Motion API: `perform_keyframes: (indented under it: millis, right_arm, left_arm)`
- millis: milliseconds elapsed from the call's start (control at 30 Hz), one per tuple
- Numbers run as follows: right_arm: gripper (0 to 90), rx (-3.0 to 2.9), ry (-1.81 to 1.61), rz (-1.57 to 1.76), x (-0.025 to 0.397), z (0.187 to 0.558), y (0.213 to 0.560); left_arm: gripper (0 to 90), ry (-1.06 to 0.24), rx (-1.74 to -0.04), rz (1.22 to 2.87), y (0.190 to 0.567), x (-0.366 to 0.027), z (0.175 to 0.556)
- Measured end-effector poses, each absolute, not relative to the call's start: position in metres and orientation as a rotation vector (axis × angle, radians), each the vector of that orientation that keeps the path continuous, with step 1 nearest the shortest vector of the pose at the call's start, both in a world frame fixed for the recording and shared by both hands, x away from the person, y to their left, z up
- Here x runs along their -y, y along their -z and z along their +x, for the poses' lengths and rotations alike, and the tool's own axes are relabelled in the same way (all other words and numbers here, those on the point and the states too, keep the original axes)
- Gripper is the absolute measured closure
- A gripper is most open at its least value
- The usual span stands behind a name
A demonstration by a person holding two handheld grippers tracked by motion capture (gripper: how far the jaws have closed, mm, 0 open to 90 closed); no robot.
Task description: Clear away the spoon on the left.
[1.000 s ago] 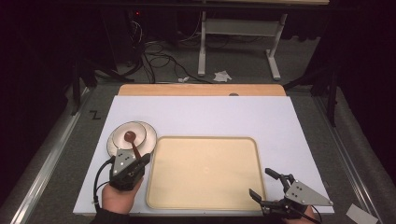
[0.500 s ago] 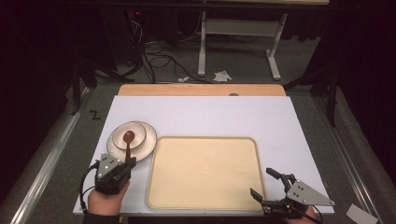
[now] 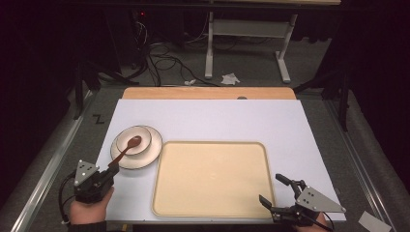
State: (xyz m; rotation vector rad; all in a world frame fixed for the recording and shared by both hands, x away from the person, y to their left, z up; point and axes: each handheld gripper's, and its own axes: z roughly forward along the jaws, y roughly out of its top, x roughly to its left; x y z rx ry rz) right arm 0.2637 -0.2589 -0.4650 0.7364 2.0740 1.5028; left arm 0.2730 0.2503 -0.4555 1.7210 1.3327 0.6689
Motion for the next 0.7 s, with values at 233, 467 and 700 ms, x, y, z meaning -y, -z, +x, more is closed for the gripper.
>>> perform_keyframes:
  millis: [233,467,700]
  right_arm:
    - [16.2,-2.074,-1.495,0.738,0.259,0.264,0.465]
    - [16.3,-2.079,-1.492,0.745,0.259,0.264,0.466]
    - [16.2,-2.078,-1.495,0.747,0.258,0.264,0.466]
  left_arm:
    - [79.9,-0.689,-1.379,1.687,0.456,-0.271,0.27]
    - [52.2,-0.701,-1.428,1.643,0.457,-0.29,0.269]
    - [45.2,-0.695,-1.35,1.584,0.437,-0.288,0.26]
